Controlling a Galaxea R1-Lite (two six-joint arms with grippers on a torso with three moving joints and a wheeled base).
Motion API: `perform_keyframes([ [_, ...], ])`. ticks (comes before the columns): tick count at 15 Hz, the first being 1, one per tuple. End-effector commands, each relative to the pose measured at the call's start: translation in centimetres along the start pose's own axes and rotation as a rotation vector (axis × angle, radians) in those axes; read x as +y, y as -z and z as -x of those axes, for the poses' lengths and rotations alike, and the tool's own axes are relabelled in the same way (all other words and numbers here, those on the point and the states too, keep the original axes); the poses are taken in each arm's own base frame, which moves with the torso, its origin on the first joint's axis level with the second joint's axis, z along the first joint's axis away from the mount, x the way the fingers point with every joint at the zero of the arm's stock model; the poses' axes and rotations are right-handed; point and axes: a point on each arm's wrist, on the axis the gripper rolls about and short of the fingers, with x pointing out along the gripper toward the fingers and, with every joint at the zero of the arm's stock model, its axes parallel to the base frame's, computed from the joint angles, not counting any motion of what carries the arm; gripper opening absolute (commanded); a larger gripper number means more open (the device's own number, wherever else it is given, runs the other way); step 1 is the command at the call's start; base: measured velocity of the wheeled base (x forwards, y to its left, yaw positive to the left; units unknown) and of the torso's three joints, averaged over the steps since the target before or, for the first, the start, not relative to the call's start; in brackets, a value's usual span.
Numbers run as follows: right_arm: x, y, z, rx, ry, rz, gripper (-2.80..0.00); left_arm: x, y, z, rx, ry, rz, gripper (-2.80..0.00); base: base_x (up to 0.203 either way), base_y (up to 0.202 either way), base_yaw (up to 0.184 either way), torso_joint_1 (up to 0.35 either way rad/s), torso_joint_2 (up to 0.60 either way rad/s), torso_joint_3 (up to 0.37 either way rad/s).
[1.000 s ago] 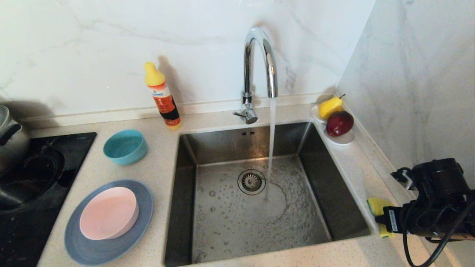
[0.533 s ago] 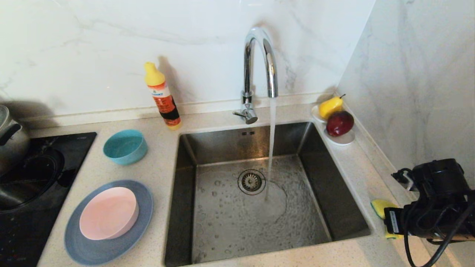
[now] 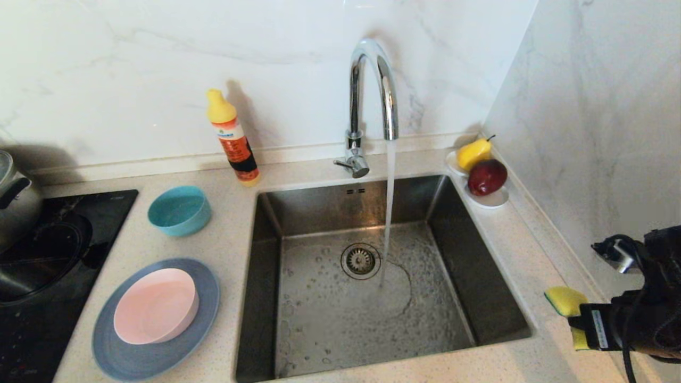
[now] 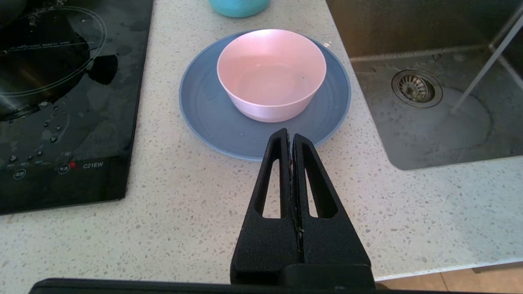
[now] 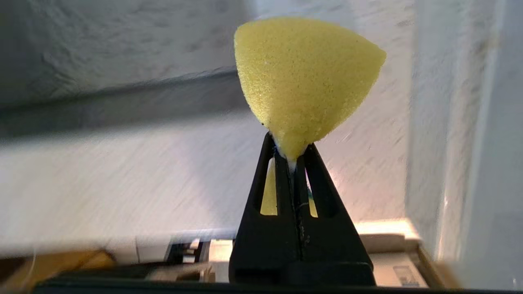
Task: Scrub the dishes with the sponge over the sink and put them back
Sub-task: Pick up a bowl and the sponge
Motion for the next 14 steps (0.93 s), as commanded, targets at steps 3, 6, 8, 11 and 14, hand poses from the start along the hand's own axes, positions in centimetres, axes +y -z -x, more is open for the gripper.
perform_keyframes([
  [3, 1.3, 0.6, 5.7, -0.117, -0.117, 0.043, -2.8, 0.0, 0.0, 0.0, 0.001, 0.0, 0.0, -2.8, 0.0, 0.0, 0.0, 0.0, 0.0, 0.0],
  [6, 1.3, 0.8, 6.7, -0.129, -0.135, 0.002, -2.8, 0.0, 0.0, 0.0, 0.001, 0.0, 0.0, -2.8, 0.0, 0.0, 0.0, 0.0, 0.0, 0.0],
  [8, 1.1, 1.2, 7.1, -0.112, -0.131, 0.003, -2.8, 0.0, 0.0, 0.0, 0.0, 0.0, 0.0, -2.8, 0.0, 0.0, 0.0, 0.0, 0.0, 0.0],
  [11, 1.1, 1.3, 7.2, -0.088, -0.132, -0.038, -2.8, 0.0, 0.0, 0.0, 0.003, 0.002, -0.009, -2.8, 0.0, 0.0, 0.0, 0.0, 0.0, 0.0],
  [14, 1.1, 1.4, 7.2, -0.08, -0.132, -0.05, -2.8, 0.0, 0.0, 0.0, 0.001, 0.001, -0.005, -2.8, 0.0, 0.0, 0.0, 0.0, 0.0, 0.0],
])
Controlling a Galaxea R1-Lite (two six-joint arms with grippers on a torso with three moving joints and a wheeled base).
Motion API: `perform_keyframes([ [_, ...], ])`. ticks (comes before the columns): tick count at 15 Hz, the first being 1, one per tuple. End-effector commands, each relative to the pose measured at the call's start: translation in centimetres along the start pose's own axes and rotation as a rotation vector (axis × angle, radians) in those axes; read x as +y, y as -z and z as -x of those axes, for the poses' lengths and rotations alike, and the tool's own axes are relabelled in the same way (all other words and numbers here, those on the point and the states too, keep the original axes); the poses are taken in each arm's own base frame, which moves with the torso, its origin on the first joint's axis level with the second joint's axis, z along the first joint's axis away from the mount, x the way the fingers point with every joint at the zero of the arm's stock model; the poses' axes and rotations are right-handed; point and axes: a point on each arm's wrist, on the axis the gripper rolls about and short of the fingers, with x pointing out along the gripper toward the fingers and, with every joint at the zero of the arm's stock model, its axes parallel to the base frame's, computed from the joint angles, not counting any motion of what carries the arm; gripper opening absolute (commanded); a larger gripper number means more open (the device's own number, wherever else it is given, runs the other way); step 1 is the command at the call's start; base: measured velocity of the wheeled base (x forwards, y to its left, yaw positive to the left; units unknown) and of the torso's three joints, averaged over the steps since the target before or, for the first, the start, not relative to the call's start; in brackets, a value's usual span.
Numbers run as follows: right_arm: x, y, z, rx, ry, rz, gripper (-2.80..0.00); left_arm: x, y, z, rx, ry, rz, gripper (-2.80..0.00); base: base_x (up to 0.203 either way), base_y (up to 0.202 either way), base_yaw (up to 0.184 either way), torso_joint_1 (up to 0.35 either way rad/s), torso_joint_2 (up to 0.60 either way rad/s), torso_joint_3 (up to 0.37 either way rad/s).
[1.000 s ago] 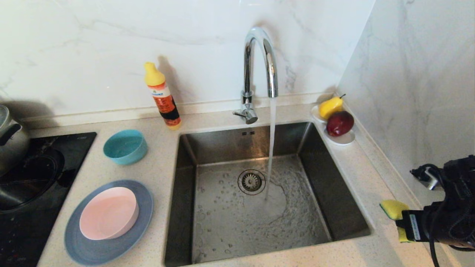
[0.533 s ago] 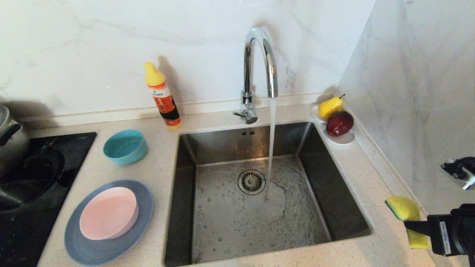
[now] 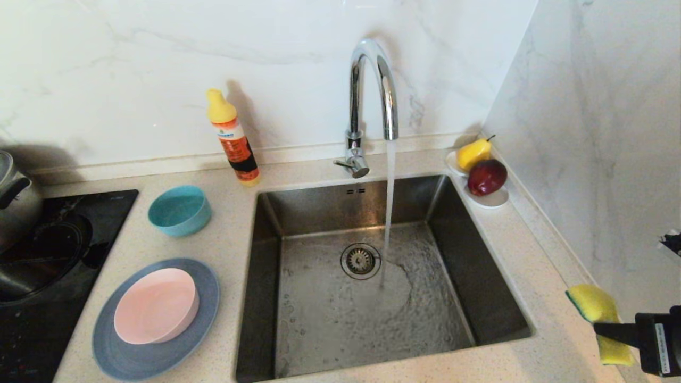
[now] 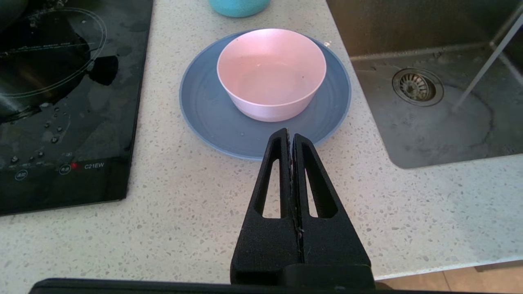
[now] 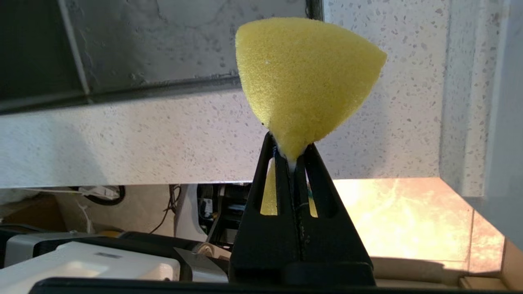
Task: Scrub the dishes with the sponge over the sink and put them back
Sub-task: Pick up a bowl and the sponge
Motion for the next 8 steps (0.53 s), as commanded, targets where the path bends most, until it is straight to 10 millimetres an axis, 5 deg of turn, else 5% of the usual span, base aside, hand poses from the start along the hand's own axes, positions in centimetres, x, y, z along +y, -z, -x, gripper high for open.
perform_keyframes([
  [1, 0.0, 0.1, 0.1, 0.008, 0.002, -0.001, -2.8, 0.0, 0.0, 0.0, 0.009, -0.002, 0.005, -2.8, 0.0, 0.0, 0.0, 0.0, 0.0, 0.0],
  [6, -0.2, 0.5, 0.0, 0.021, 0.01, -0.001, -2.8, 0.0, -0.3, 0.2, 0.016, -0.008, 0.004, -2.8, 0.0, 0.0, 0.0, 0.0, 0.0, 0.0],
  [8, -0.2, 0.7, -0.2, 0.032, 0.013, 0.001, -2.8, 0.2, -3.1, 0.8, -0.042, -0.02, 0.004, -2.8, 0.0, 0.0, 0.0, 0.0, 0.0, 0.0],
])
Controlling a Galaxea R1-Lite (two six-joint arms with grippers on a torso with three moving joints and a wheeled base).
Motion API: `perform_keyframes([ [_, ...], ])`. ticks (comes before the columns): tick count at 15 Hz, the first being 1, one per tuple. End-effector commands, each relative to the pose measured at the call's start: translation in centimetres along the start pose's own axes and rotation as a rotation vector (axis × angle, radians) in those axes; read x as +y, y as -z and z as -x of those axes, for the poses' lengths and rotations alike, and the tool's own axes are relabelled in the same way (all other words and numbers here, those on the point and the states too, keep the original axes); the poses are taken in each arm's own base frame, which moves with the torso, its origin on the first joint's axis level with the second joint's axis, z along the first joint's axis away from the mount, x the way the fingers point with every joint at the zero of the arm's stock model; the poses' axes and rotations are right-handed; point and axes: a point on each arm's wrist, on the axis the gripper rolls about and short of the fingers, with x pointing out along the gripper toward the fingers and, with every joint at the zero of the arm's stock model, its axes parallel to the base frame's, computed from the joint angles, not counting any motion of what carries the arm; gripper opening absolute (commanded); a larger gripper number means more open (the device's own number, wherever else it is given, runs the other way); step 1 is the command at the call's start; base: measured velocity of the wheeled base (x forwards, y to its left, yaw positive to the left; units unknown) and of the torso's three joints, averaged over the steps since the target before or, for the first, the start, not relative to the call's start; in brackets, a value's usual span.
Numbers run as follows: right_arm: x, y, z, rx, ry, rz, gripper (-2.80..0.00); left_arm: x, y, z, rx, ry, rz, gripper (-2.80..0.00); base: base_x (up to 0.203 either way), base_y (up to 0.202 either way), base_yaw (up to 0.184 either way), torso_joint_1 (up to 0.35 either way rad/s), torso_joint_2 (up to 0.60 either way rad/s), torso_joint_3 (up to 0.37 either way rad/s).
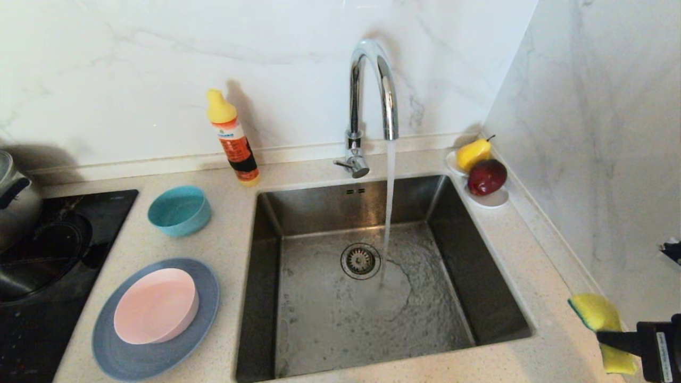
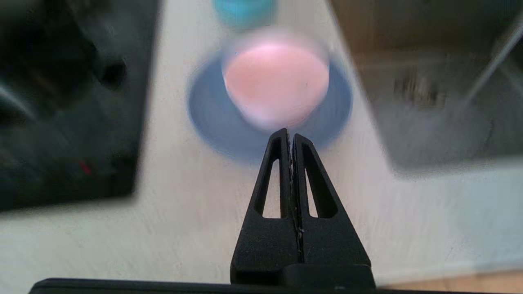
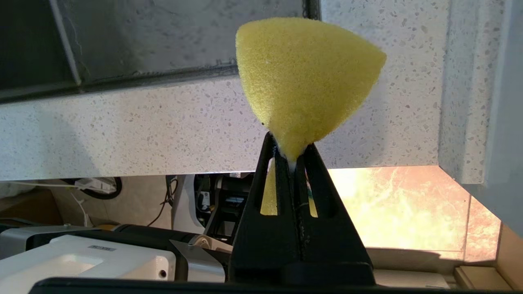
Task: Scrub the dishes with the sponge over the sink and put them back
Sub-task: Pick up a bowl and the sponge
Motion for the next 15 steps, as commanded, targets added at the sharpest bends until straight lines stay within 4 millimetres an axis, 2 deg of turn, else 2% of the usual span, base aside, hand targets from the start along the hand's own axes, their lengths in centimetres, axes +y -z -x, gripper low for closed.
perform_keyframes([
  [1, 0.0, 0.0, -0.1, 0.007, -0.004, 0.001, -2.8, 0.2, -3.7, 0.3, -0.035, -0.014, 0.003, -2.8, 0.0, 0.0, 0.0, 0.0, 0.0, 0.0],
  [3, 0.1, -0.2, 0.2, -0.011, -0.01, -0.001, -2.8, 0.6, -7.7, -0.4, -0.017, -0.068, 0.002, -2.8, 0.0, 0.0, 0.0, 0.0, 0.0, 0.0],
  [5, 0.1, -0.2, 0.4, -0.024, -0.012, 0.0, -2.8, 1.0, -10.5, -3.0, 0.089, -0.189, -0.001, -2.8, 0.0, 0.0, 0.0, 0.0, 0.0, 0.0],
  [7, 0.2, -0.5, 0.6, -0.034, -0.017, -0.001, -2.8, 1.3, -12.1, -6.6, 0.216, -0.264, 0.001, -2.8, 0.0, 0.0, 0.0, 0.0, 0.0, 0.0],
  [11, 0.2, -0.4, 0.8, -0.038, -0.018, 0.001, -2.8, 2.1, -13.3, -14.4, 0.454, -0.386, 0.08, -2.8, 0.0, 0.0, 0.0, 0.0, 0.0, 0.0],
  [15, 0.2, -0.5, 0.9, -0.047, -0.023, 0.002, -2.8, 6.1, -13.1, -21.7, 0.599, -0.442, 0.251, -2.8, 0.0, 0.0, 0.0, 0.0, 0.0, 0.0],
])
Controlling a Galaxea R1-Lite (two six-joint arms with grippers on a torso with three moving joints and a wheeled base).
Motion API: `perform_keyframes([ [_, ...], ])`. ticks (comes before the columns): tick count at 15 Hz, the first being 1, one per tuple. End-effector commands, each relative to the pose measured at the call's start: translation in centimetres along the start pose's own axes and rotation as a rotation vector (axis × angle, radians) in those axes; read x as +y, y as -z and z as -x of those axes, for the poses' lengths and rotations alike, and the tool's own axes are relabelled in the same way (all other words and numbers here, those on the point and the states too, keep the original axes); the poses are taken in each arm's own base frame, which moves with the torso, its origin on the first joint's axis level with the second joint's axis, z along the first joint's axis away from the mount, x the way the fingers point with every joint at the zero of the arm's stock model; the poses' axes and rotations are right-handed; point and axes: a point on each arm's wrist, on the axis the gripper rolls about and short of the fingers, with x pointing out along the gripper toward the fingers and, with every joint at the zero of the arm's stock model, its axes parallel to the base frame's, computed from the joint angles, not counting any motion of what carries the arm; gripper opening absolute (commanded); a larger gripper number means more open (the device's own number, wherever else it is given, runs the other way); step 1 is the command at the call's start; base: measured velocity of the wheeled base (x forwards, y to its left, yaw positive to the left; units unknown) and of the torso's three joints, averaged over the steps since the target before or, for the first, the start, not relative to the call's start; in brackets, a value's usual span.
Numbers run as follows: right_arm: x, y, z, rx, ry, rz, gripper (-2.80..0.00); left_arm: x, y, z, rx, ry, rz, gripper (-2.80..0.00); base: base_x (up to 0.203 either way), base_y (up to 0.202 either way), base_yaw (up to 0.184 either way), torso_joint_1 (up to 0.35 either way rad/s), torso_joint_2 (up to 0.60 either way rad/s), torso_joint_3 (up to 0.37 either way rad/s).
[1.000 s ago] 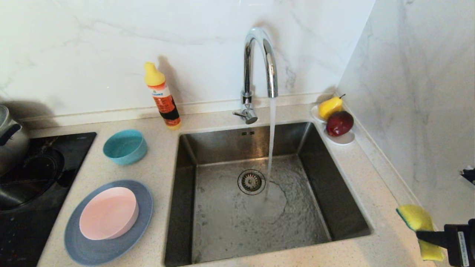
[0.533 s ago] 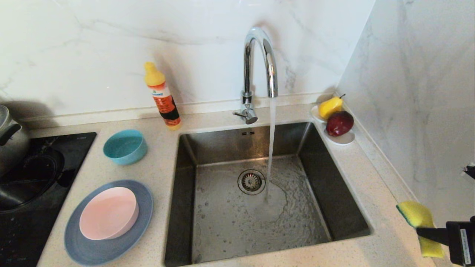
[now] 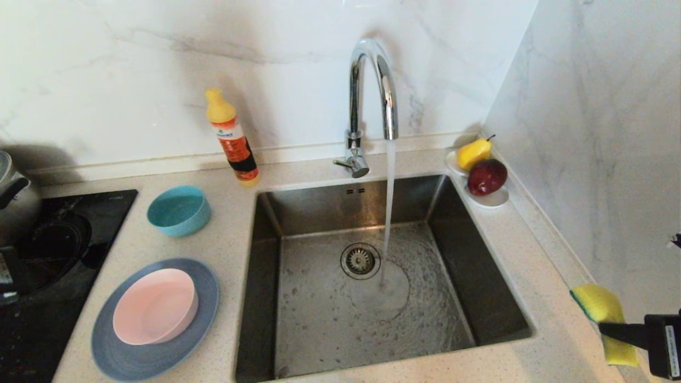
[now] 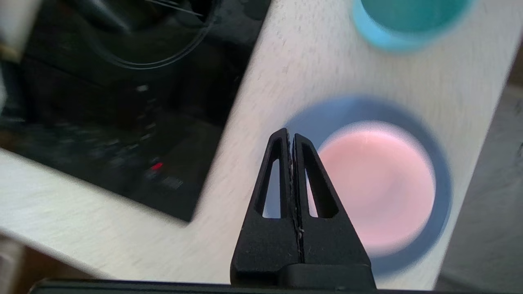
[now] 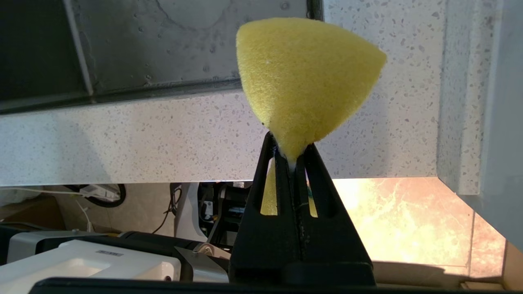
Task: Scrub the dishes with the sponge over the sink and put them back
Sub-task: Pick up a bowl and the sponge
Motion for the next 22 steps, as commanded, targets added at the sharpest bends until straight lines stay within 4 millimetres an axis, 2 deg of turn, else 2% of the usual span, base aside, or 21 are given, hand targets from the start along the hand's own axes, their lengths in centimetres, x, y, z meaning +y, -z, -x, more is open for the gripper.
perform_keyframes([
  [1, 0.0, 0.0, 0.1, -0.003, -0.001, -0.002, -2.8, 0.1, -2.1, -6.7, 0.146, -0.011, 0.068, -2.8, 0.0, 0.0, 0.0, 0.0, 0.0, 0.0],
  [4, 0.0, 0.0, -0.1, 0.005, -0.013, -0.002, -2.8, 0.1, -4.1, -10.3, 0.173, 0.038, 0.124, -2.8, 0.0, 0.0, 0.0, 0.0, 0.0, 0.0],
  [8, 0.0, 0.2, -0.1, 0.013, -0.026, -0.001, -2.8, -0.5, -5.5, -13.4, 0.201, 0.133, 0.142, -2.8, 0.0, 0.0, 0.0, 0.0, 0.0, 0.0],
  [9, 0.0, 0.1, 0.0, 0.01, -0.027, -0.001, -2.8, -0.7, -5.8, -14.0, 0.203, 0.156, 0.142, 0.0, 0.0, 0.0, 0.0, 0.0, 0.0, 0.0],
  [11, 0.0, 0.2, 0.0, 0.009, -0.031, -0.002, -2.8, -1.0, -6.5, -14.3, 0.199, 0.269, 0.153, 0.0, 0.0, 0.0, 0.0, 0.0, 0.0, 0.0],
  [13, 0.0, 0.3, 0.0, 0.015, -0.044, -0.002, -2.8, -1.1, -7.0, -15.0, 0.194, 0.287, 0.155, 0.0, 0.0, 0.0, 0.0, 0.0, 0.0, 0.0],
  [19, 0.0, 0.3, -0.2, 0.023, -0.051, -0.003, -2.8, -1.6, -6.4, -20.3, 0.252, 0.24, 0.16, 0.0, 0.0, 0.0, 0.0, 0.0, 0.0, 0.0],
  [22, 0.0, 0.3, -0.2, 0.026, -0.055, -0.005, -2.8, -2.4, -6.0, -22.0, 0.273, 0.242, 0.156, 0.0, 0.0, 0.0, 0.0, 0.0, 0.0, 0.0],
])
